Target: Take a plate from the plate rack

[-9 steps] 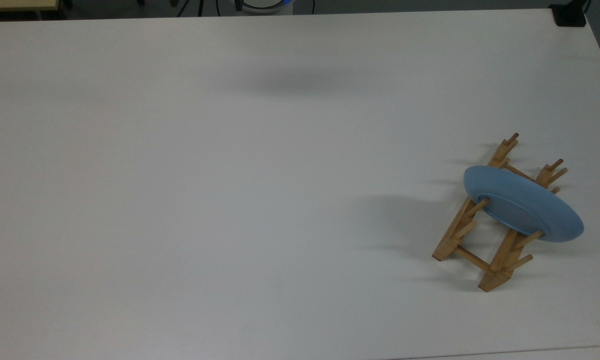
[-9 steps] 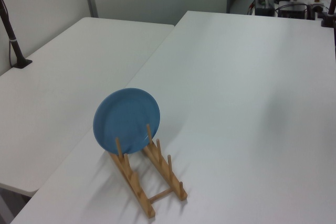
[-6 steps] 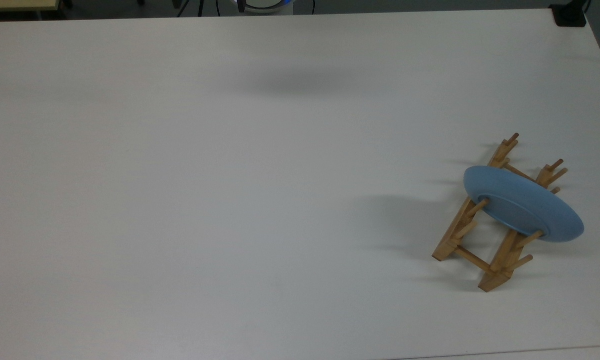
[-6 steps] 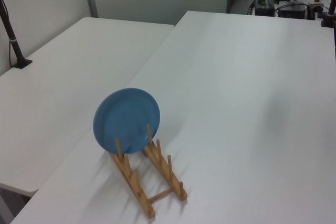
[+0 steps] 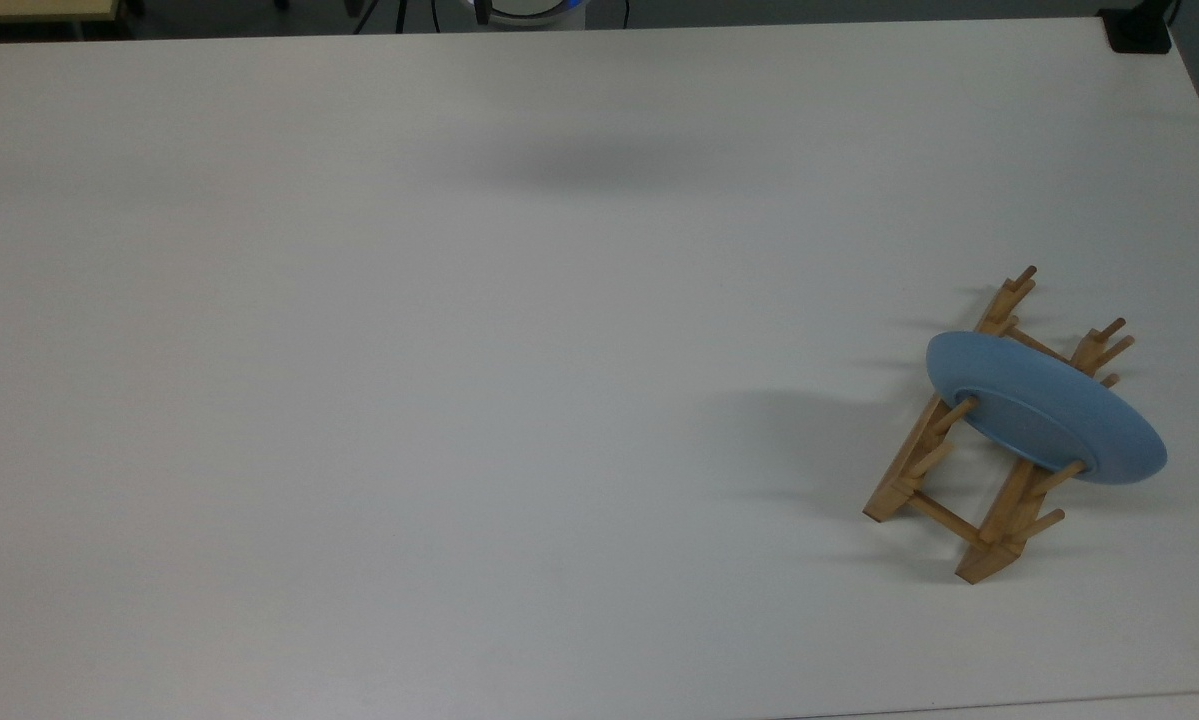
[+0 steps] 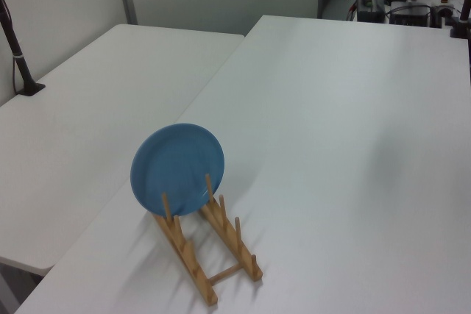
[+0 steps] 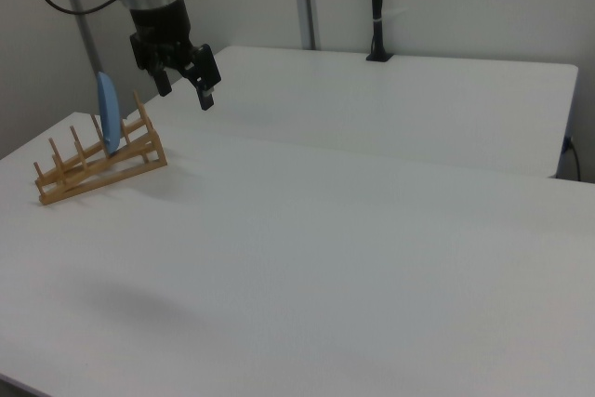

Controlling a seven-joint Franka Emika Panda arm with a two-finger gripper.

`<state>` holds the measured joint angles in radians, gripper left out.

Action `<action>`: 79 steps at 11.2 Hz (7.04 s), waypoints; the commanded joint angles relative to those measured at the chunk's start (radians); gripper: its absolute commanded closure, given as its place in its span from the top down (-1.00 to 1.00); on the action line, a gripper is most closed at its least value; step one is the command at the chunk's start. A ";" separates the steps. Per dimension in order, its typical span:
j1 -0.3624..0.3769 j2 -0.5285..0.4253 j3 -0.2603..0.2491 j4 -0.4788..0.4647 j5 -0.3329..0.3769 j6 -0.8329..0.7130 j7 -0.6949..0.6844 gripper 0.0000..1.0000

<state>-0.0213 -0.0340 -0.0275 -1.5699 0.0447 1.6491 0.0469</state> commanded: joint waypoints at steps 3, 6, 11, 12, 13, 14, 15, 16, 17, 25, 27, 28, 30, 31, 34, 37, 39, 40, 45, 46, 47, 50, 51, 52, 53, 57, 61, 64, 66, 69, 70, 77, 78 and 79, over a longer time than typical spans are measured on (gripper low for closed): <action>0.009 -0.008 -0.002 -0.024 0.023 0.024 -0.019 1.00; 0.009 -0.007 0.000 -0.024 0.023 0.015 -0.151 1.00; 0.010 -0.004 0.006 -0.018 0.023 -0.009 -0.262 1.00; 0.015 0.005 0.015 -0.012 0.020 -0.006 -0.266 1.00; 0.030 0.028 0.038 0.038 0.017 -0.005 -0.257 1.00; 0.047 0.032 0.058 0.062 0.009 -0.005 -0.253 1.00; 0.059 0.026 0.087 0.064 -0.002 -0.003 -0.252 1.00; 0.063 0.023 0.109 0.070 -0.020 -0.003 -0.249 1.00; 0.064 0.023 0.119 0.083 -0.032 -0.003 -0.246 1.00; 0.292 0.181 0.311 0.074 -0.536 0.484 0.444 1.00; 0.361 0.276 0.313 0.077 -0.791 0.550 0.682 1.00; 0.375 0.298 0.313 0.079 -0.856 0.552 0.739 1.00; 0.411 0.359 0.313 0.087 -0.959 0.555 0.835 0.99; 0.423 0.382 0.313 0.100 -0.986 0.555 0.861 0.97; 0.443 0.449 0.313 0.108 -1.110 0.557 0.974 0.94; 0.458 0.518 0.313 0.129 -1.245 0.590 1.111 0.90; 0.463 0.557 0.313 0.169 -1.279 0.591 1.145 0.87; 0.468 0.566 0.313 0.180 -1.281 0.591 1.151 0.87; 0.478 0.601 0.311 0.185 -1.315 0.591 1.156 0.60; 0.477 0.603 0.311 0.185 -1.316 0.592 1.157 0.52; 0.477 0.609 0.311 0.185 -1.316 0.592 1.165 0.29; 0.477 0.612 0.311 0.186 -1.324 0.592 1.182 -0.24; 0.477 0.614 0.310 0.186 -1.326 0.592 1.182 -0.43; 0.477 0.614 0.310 0.186 -1.327 0.592 1.182 -0.59; 0.477 0.614 0.310 0.185 -1.329 0.592 1.180 -0.78; 0.478 0.612 0.310 0.183 -1.353 0.592 1.180 -1.00; 0.477 0.602 0.310 0.180 -1.365 0.591 1.179 -1.00; 0.475 0.586 0.311 0.180 -1.364 0.591 1.179 -1.00; 0.475 0.571 0.311 0.179 -1.361 0.591 1.179 -1.00; 0.471 0.546 0.311 0.179 -1.355 0.589 1.180 -1.00; 0.471 0.542 0.311 0.179 -1.353 0.589 1.180 -1.00; 0.434 0.424 0.313 0.157 -1.240 0.581 1.157 -1.00; 0.422 0.404 0.313 0.145 -1.208 0.581 1.138 -1.00; 0.405 0.373 0.313 0.131 -1.157 0.580 1.102 -1.00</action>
<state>0.4202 0.4318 0.2912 -1.3735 -1.2081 2.2270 1.1988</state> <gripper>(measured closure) 0.938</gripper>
